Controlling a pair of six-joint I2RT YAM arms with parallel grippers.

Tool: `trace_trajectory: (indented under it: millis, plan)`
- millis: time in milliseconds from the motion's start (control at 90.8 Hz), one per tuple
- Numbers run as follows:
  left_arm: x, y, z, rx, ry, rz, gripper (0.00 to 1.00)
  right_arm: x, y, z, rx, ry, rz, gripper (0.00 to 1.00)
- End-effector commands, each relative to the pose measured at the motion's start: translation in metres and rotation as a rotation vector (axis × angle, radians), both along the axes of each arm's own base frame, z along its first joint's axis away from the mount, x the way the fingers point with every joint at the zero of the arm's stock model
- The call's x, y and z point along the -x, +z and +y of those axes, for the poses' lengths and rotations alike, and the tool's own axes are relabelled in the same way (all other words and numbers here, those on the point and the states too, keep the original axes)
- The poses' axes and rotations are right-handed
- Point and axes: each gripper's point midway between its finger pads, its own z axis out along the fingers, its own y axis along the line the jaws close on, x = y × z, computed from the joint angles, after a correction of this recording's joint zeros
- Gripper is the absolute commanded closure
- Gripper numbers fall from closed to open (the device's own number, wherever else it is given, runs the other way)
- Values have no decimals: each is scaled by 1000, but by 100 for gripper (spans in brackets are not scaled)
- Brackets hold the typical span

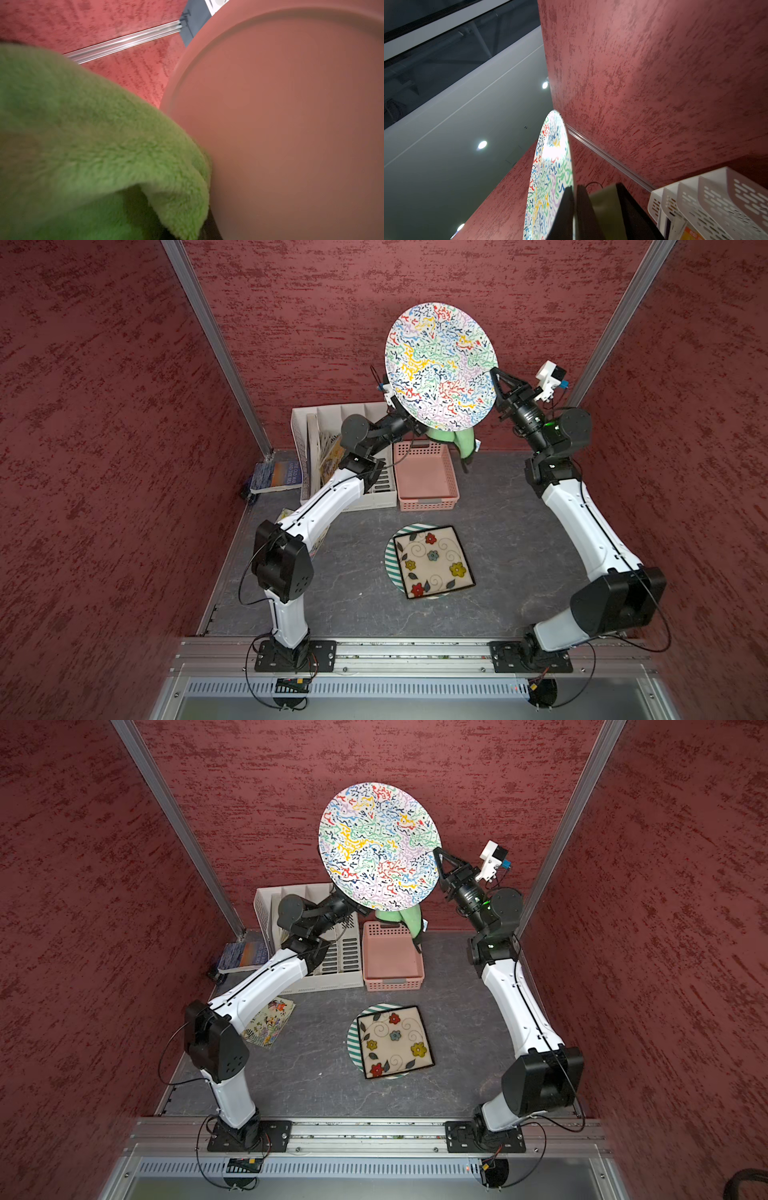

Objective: Wipe the wet plate dry
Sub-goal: Wipe the plate with towel, then place the towel at the center of the board, then place the plate on the plate.

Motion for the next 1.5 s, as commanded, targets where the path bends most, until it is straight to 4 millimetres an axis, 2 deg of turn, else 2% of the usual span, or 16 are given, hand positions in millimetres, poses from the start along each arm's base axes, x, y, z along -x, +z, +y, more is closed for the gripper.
trace_trajectory:
  millis: [0,55,121,242,297,419,507,584,661,804,1014,1091,1190,1267,1355,1487]
  plan:
    - [11,13,56,8,111,-71,100,1,-20,-37,18,-137,76,100]
    - [14,6,82,-42,178,-67,100,15,-31,-41,55,-152,99,100]
    - [12,-6,111,-121,261,-39,100,27,-57,-42,120,-171,158,100]
    - [11,-35,163,-341,431,33,100,56,-116,-37,285,-178,269,100]
    - [15,-48,177,-467,493,45,100,74,-145,-30,402,-150,295,100]
    - [18,-78,190,-687,547,68,100,113,-207,-9,641,-17,322,100]
    - [18,-95,190,-726,539,85,100,137,-241,1,753,73,319,100]
    - [17,-108,191,-730,537,111,100,148,-270,8,829,133,343,100]
    - [17,-120,191,-743,531,132,100,151,-300,12,872,165,398,100]
    - [19,-144,192,-792,515,167,100,152,-342,27,938,206,429,100]
    - [28,-198,194,-889,487,241,100,144,-404,41,1010,220,514,100]
    - [32,-220,193,-939,478,271,100,140,-431,38,1019,185,576,100]
    - [38,-253,197,-1055,504,335,100,134,-463,22,1033,98,685,100]
    - [46,-287,204,-1168,527,430,100,133,-480,12,1052,53,753,84]
    - [57,-325,203,-1247,520,491,100,132,-490,2,1073,13,796,72]
    - [66,-377,188,-1295,451,538,98,124,-475,-2,1078,-42,761,51]
